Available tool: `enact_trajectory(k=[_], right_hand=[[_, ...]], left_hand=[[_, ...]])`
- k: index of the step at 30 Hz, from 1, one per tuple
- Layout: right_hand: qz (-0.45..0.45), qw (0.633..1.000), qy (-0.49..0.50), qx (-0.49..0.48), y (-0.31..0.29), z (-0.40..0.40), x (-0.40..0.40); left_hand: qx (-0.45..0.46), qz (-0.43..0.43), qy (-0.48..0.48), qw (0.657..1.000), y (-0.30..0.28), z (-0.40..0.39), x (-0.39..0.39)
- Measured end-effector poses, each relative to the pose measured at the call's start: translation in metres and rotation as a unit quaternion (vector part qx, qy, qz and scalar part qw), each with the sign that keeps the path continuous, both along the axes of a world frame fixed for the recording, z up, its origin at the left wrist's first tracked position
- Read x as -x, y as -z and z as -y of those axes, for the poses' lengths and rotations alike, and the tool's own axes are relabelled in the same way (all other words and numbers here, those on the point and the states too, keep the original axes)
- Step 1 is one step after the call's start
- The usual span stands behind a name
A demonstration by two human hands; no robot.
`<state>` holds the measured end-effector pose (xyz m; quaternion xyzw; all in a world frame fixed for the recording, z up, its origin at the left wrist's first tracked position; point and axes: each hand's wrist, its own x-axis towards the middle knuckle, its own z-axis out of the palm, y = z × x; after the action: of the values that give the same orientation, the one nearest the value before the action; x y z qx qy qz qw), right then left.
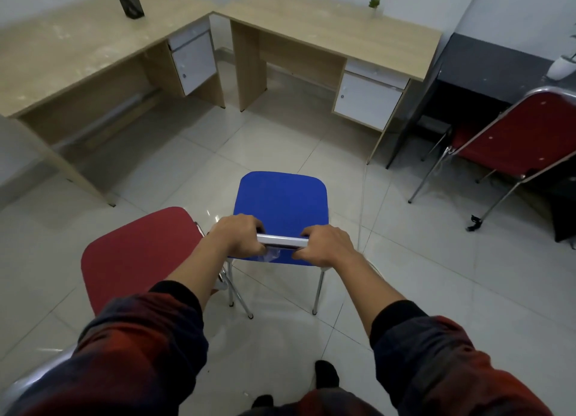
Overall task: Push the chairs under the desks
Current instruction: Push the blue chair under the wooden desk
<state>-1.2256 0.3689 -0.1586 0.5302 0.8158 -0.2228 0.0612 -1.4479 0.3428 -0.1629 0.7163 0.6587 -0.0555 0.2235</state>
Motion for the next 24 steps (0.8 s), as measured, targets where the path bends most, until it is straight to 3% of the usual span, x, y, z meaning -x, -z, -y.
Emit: enact_trajectory(k=[8,18,24], right_hand=[[-0.015,1.000,-0.008,0.013,-0.004,-0.058,-0.021],[-0.020,1.000,-0.002,-0.004,0.000,-0.119,-0.023],[-0.031,0.999,-0.010,-0.013,0.003,-0.129,-0.017]], left_hand=[[-0.034,-0.032,-0.029,0.998,0.002,-0.042,-0.030],[-0.066,0.061,-0.038,0.995,0.002,-0.096,-0.029],[-0.032,0.000,-0.063,0.998,0.003,-0.111,-0.027]])
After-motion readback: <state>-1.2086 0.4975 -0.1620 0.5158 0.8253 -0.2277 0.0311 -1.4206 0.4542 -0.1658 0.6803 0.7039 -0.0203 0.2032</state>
